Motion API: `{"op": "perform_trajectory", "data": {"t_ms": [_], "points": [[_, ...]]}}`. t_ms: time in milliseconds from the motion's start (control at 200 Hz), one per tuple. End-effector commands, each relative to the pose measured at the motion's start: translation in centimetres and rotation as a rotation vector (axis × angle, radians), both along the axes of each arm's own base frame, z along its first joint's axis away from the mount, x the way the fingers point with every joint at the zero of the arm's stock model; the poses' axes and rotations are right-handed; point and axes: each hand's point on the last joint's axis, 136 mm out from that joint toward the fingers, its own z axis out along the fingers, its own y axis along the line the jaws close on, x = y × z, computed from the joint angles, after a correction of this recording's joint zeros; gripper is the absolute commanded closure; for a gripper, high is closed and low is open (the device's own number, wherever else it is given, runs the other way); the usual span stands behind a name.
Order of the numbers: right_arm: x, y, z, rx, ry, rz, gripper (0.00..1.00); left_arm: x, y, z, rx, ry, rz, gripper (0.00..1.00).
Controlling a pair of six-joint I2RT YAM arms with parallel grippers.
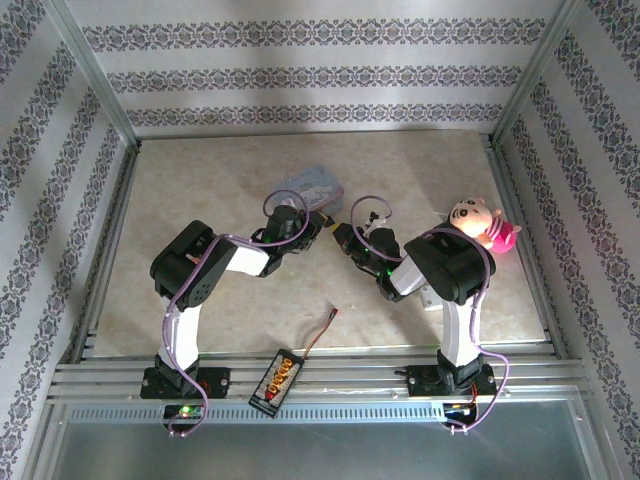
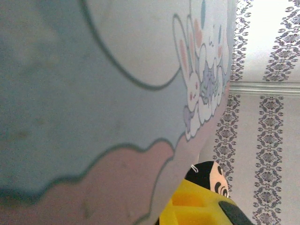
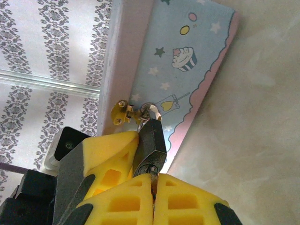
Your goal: Unlock the padlock with the key
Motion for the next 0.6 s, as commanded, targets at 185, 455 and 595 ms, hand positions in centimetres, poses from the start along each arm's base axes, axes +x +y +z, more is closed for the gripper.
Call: {"op": "perform_trajectory", "data": {"t_ms": [185,455,595], "points": [[0.4,1.9,3.3,0.128,-0.056,0.056,1.0,-2.1,-2.0,-0.9,-0.049,0.026,-0.091,1.0],[-0.1,0.3,2.6,0.063,-0.039,0.037,0.8,-2.1,-1.1,-1.3,-0.034,0.049,-0.054,1.0],[-0.8,-1.2,1.9,-0.003,-0.025,0.024,0.72,-1.8,-0.8,-1.1,0.001,0.061,-0.046,1.0]]}}
